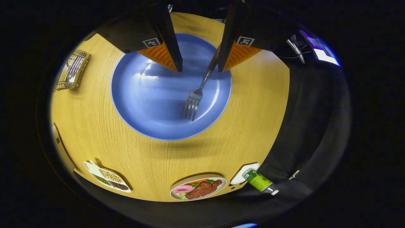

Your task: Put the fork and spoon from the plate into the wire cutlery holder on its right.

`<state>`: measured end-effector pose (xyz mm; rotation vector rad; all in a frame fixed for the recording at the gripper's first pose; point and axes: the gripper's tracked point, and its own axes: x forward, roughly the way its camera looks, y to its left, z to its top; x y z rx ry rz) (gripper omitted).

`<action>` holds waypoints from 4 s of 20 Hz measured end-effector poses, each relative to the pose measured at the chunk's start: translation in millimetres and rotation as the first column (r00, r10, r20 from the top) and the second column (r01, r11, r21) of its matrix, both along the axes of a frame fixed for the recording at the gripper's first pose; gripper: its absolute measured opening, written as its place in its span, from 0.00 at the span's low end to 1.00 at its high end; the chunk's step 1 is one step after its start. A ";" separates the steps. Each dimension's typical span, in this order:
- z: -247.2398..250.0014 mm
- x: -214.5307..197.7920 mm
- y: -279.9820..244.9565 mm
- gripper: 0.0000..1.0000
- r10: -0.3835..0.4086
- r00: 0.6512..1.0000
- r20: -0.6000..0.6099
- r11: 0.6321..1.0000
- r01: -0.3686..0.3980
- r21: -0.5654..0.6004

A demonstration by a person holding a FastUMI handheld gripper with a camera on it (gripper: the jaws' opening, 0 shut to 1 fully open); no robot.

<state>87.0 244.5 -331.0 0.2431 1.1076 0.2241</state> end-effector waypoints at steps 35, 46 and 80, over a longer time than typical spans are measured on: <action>82.2 -66.7 -124.9 0.05 0.046 0.999 0.027 0.999 -0.047 0.025; 139.3 -132.0 -275.2 0.05 0.153 0.973 -0.175 0.962 -0.187 -0.200; 111.6 -110.2 -311.1 0.92 0.230 0.857 -0.462 0.936 -0.324 -0.135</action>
